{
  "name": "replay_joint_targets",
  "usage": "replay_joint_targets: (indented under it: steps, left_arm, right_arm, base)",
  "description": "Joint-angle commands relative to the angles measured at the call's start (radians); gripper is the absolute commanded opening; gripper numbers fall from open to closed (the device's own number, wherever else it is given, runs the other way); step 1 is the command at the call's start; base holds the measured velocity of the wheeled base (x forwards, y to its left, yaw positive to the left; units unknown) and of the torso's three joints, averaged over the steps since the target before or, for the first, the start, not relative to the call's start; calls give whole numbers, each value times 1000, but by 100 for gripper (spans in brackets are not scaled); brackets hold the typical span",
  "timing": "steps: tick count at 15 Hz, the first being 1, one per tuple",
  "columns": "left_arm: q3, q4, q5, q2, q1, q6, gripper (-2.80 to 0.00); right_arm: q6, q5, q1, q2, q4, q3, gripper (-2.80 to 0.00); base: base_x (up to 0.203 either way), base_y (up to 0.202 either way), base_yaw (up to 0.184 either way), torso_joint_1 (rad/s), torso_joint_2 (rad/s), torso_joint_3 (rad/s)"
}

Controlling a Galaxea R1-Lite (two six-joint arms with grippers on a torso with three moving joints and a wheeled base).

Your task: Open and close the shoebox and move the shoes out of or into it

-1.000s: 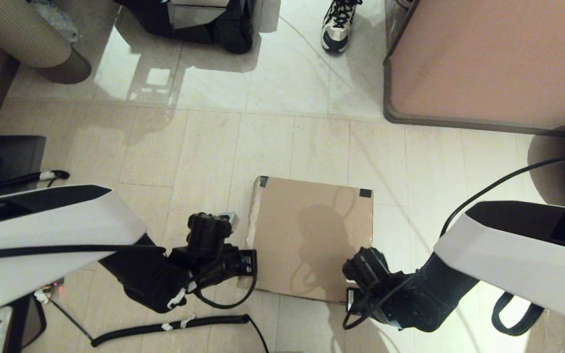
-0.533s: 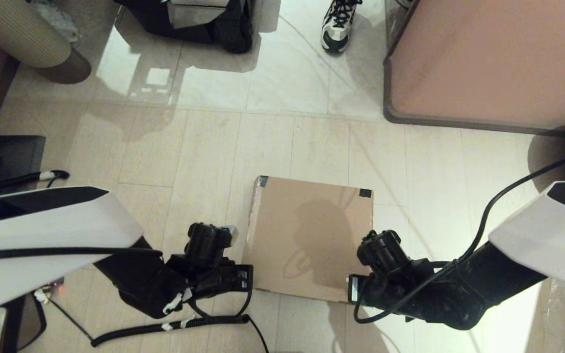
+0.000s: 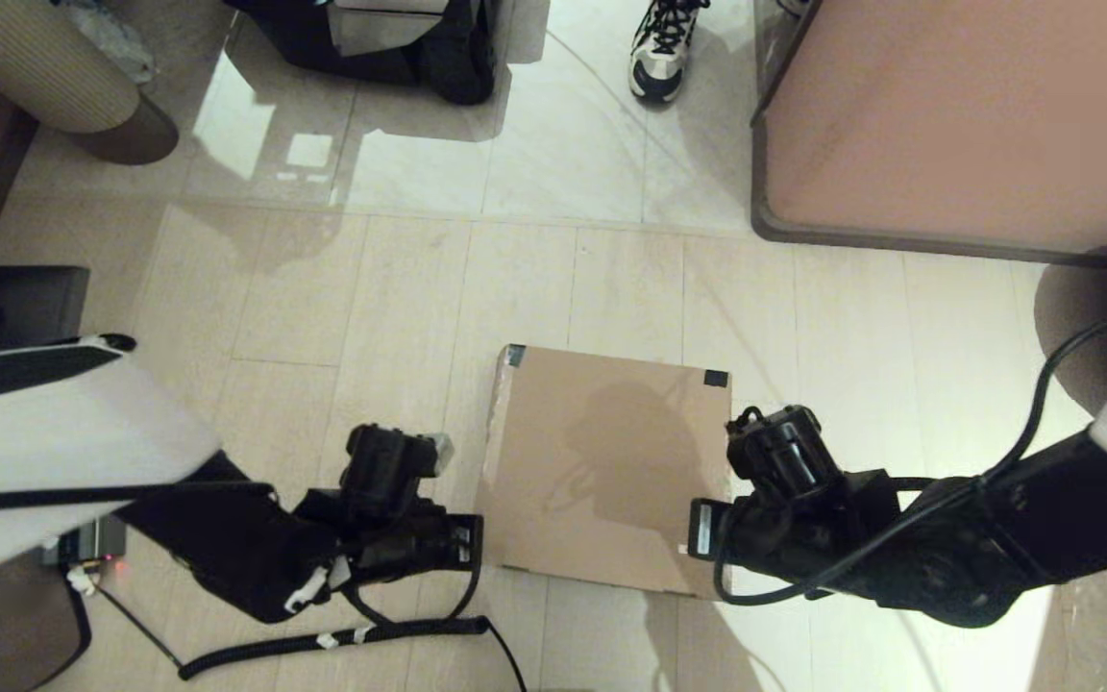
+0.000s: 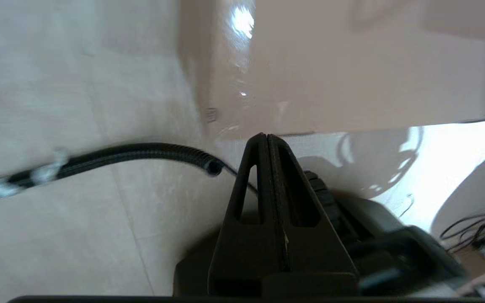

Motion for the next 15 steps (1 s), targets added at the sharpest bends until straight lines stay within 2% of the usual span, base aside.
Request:
replay_joint_targets:
  steps: [1,4,5,7,9,10,12,15]
  left_arm:
    - [33,61,5,-219,35,-2,-280]
    - [110,207,1,-511,169,7,-280]
    - [138,254,-11,-609,238,22,-280]
    - [188,319,-48,-773,426,69,-280]
    - [215,350,-84,-894,593,107,-280]
    - [228,357,-97,-960,647,115,-280]
    - [261,365,-142,-1111,718,122,-280]
    - [320,390,-222,-1360,750,129,-280]
  right_arm:
    - [1,27,-18,-210,39,13,-280]
    - [-40,45,-90,-446,151,44,-280]
    - [-85,48,-159,-512,192,54,-280]
    - [-176,53,-364,-578,229,89,-280]
    - [-232,67,-556,-672,228,150,-280]
    - [-248,87,-611,-748,220,198,-280]
    - [-266,130,-663,-913,210,300,-280]
    - [-304,163,-690,-1172,204,402,-280]
  base:
    - [0,0,0,0,0,0]
    - [0,0,0,0,0,0]
    - [0,0,0,0,0,0]
    - [0,0,0,0,0,0]
    - [0,0,0,0,0,0]
    - [0,0,0,0,0,0]
    - [0,0,0,0,0,0]
    - [0,0,0,0,0,0]
